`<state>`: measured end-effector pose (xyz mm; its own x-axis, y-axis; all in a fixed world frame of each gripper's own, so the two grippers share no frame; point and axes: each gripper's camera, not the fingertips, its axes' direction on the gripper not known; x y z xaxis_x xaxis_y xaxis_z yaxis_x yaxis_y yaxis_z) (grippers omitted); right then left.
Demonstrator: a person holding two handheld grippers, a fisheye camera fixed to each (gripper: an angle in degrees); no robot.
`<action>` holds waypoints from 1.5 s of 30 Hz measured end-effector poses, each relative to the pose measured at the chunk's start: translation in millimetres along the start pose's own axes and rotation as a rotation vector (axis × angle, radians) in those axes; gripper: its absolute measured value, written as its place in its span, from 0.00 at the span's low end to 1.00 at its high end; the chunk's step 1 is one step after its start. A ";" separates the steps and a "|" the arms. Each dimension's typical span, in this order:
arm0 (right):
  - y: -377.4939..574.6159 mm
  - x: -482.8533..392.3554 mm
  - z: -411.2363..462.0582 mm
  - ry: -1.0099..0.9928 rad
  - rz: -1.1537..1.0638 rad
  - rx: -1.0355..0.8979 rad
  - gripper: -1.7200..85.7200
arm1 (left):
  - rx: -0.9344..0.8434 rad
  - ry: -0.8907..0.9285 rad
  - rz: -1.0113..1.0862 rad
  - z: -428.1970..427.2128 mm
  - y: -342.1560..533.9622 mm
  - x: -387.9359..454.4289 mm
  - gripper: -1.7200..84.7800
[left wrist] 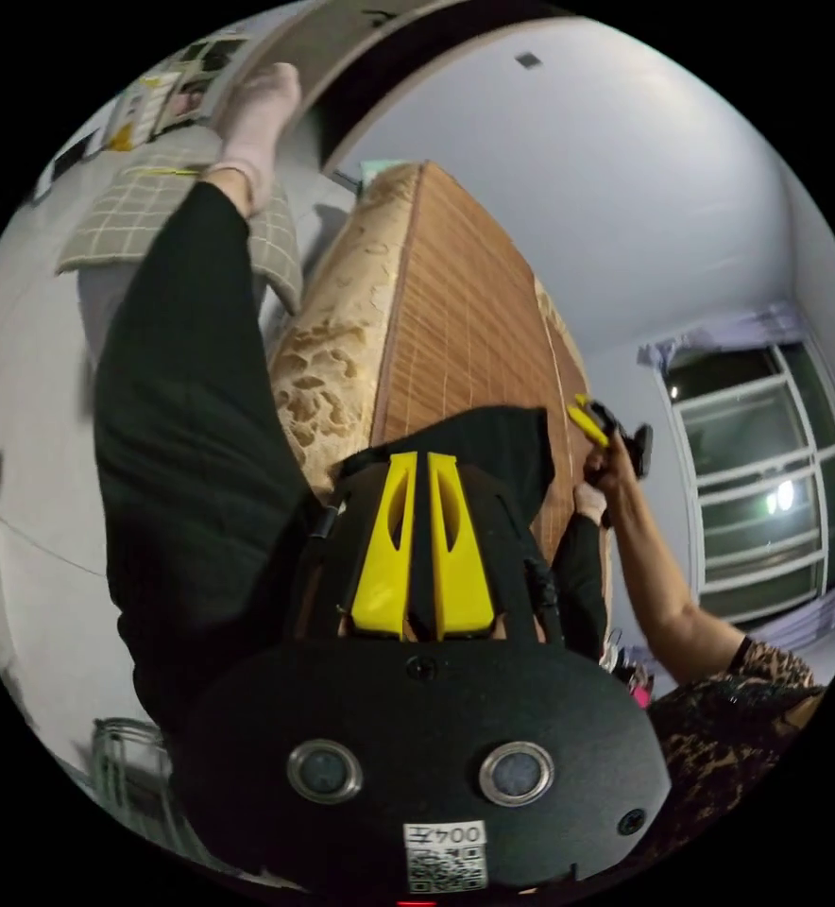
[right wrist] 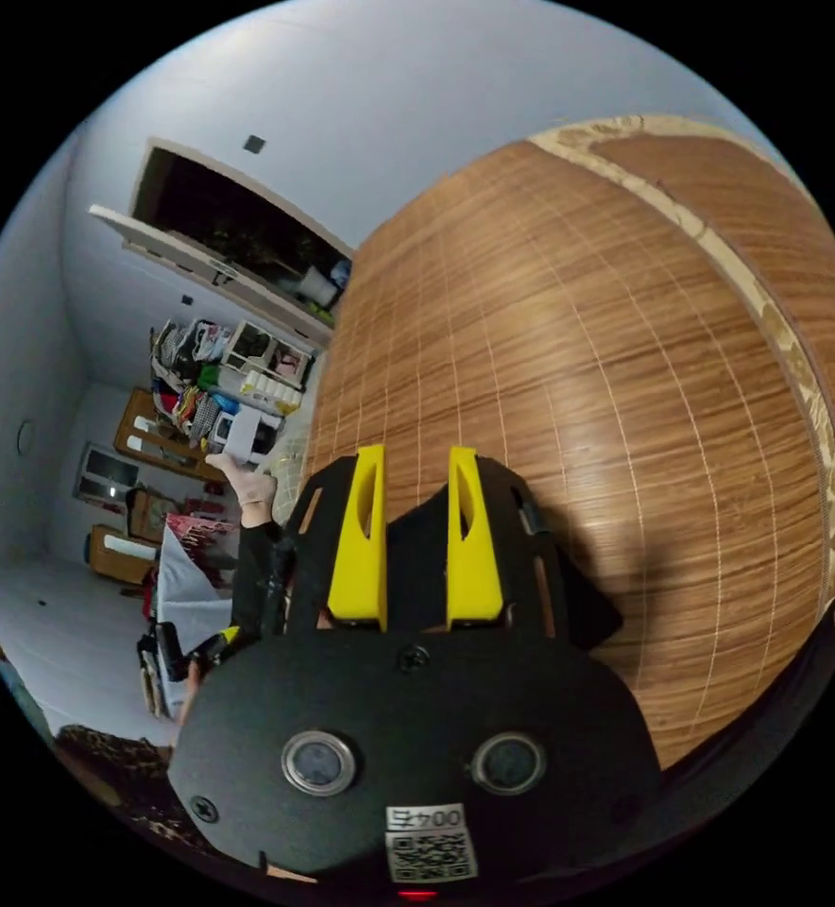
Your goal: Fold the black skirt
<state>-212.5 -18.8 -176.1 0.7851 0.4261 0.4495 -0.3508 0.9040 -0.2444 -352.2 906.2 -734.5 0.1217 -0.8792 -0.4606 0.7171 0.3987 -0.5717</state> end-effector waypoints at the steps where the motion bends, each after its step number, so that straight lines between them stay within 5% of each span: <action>1: 14.0 -14.2 -0.5 0.041 -0.049 0.007 0.14 | 0.040 -0.011 0.020 -2.2 3.9 4.5 0.04; 6: 107.9 -66.9 11.3 0.174 -0.198 0.021 0.17 | 0.029 -0.050 0.301 31.7 12.4 65.0 0.03; 10: 191.7 -78.9 39.5 0.234 -0.104 0.043 0.17 | -0.085 -0.180 0.637 117.1 17.6 123.8 0.02; 16: 254.8 -87.1 82.0 0.312 -0.014 0.080 0.15 | -0.190 -0.378 0.783 224.8 29.0 140.7 0.03; 24: 258.7 -104.0 139.3 0.538 -0.115 0.026 0.13 | -0.227 -0.379 0.731 276.5 45.7 126.2 0.03; 39: 225.8 -59.4 189.3 0.565 -0.272 -0.148 0.12 | -0.296 -0.175 0.537 344.7 96.3 144.3 0.04; 45: 169.7 -46.0 202.2 0.536 -0.371 -0.256 0.13 | -0.276 -0.169 0.725 362.7 139.5 182.7 0.04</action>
<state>-411.4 121.9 -64.5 0.9964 -0.0438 0.0731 0.0684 0.9220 -0.3811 19.0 706.7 -652.1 0.6115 -0.3945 -0.6859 0.2258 0.9178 -0.3265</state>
